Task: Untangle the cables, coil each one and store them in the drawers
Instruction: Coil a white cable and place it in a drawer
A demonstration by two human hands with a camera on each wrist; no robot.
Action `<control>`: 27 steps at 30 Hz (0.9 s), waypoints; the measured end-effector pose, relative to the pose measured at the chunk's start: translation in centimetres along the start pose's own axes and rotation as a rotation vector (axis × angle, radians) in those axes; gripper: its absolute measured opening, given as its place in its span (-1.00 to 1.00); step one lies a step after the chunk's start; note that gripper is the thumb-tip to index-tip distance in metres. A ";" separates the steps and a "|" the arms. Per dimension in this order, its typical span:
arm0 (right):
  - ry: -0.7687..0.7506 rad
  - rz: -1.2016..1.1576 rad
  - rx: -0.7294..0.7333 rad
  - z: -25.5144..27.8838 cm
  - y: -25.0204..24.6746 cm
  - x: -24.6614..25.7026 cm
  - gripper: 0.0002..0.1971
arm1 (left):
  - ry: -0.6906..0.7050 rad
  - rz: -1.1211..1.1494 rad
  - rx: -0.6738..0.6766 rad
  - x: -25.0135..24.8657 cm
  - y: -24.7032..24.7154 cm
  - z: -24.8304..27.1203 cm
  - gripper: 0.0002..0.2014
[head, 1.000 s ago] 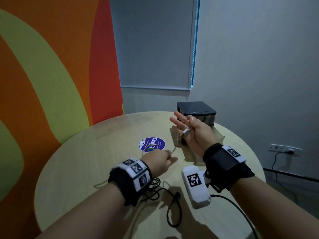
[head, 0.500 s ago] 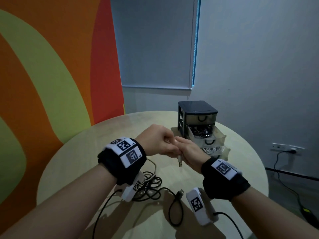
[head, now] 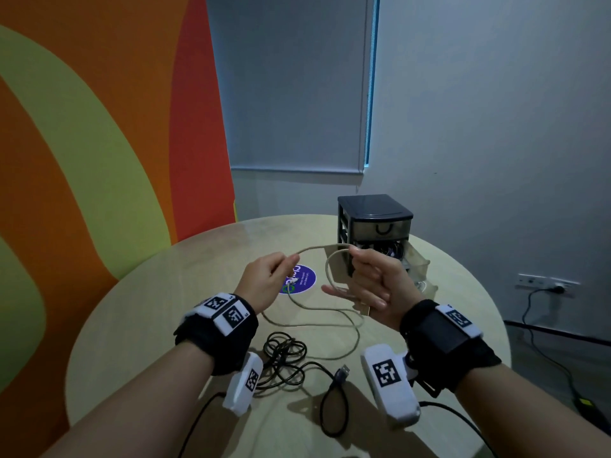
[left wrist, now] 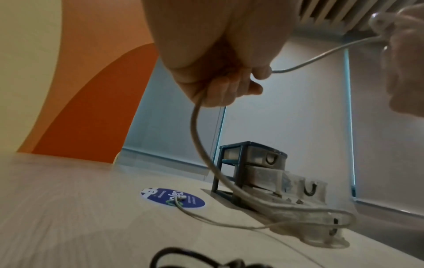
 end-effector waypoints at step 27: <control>0.135 0.610 -0.060 -0.7 -0.6 -2.1 -0.32 | 0.446 -0.135 0.199 -7.5 -1.1 0.9 -0.71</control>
Point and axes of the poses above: each hand's wrist, its own z-axis away from the middle knuckle, its own y-axis out of the palm, x = y × z, the point moved 3 cm from there along -z, towards the middle knuckle, and after that the axes turned 12 degrees about -z, right-handed, at the moved point
